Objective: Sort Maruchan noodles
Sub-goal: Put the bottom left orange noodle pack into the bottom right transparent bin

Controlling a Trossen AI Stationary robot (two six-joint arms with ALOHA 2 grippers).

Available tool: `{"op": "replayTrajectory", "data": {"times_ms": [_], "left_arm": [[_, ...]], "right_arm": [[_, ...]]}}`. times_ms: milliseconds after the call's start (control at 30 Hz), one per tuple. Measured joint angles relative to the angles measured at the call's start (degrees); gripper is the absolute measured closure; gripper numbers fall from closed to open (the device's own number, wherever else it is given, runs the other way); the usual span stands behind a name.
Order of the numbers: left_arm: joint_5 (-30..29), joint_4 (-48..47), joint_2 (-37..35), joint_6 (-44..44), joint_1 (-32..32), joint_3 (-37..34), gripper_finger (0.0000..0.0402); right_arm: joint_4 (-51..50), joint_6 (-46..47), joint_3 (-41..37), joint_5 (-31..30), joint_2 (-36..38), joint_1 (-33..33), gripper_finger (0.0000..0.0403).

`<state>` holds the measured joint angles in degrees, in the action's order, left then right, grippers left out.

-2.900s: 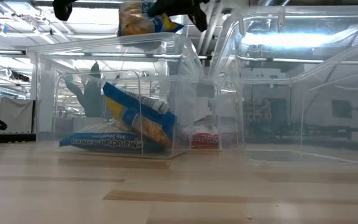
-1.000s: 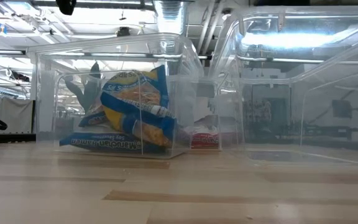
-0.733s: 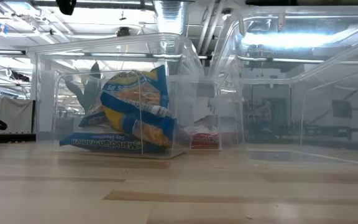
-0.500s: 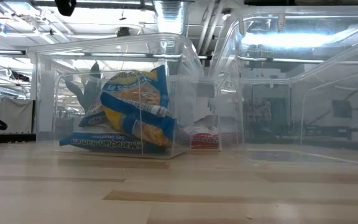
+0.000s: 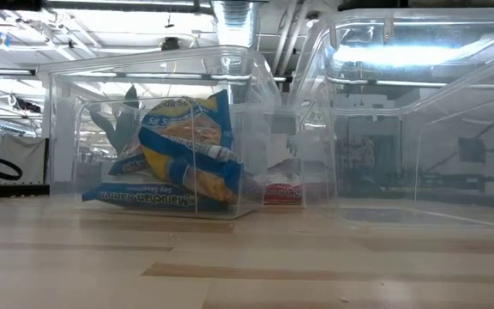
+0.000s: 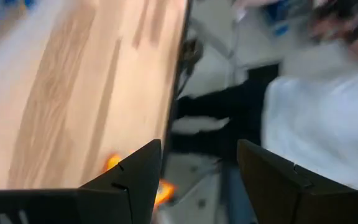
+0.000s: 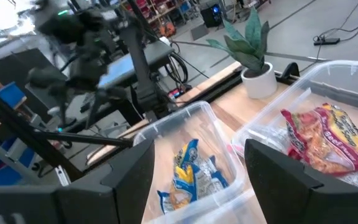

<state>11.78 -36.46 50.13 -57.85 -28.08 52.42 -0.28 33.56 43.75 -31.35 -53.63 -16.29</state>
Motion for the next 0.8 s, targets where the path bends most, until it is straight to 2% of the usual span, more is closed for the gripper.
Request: {"op": "replayTrajectory", "data": {"times_ms": [67,133,333,600,800], "left_arm": [[-5.8,-0.1,4.2,0.3,-7.3,0.0,0.0205],[-9.0,0.0,8.8,2.0,-14.0,0.0,0.0205],[-10.9,0.3,22.5,3.5,-25.9,1.5,0.0205],[-11.4,-0.2,35.7,9.1,-31.7,2.4,0.0205],[-16.3,-2.1,42.3,10.3,-31.9,2.5,0.0205]], "right_arm": [[-0.9,0.0,0.0,0.0,0.0,0.0,0.0132],[-1.9,0.0,0.0,0.0,0.0,0.1,0.0132],[-4.4,1.5,0.0,0.0,0.0,1.2,0.0132],[-4.6,1.6,0.0,0.1,0.0,2.3,0.0132],[-4.9,2.8,0.0,0.1,0.0,2.2,0.0132]]}}
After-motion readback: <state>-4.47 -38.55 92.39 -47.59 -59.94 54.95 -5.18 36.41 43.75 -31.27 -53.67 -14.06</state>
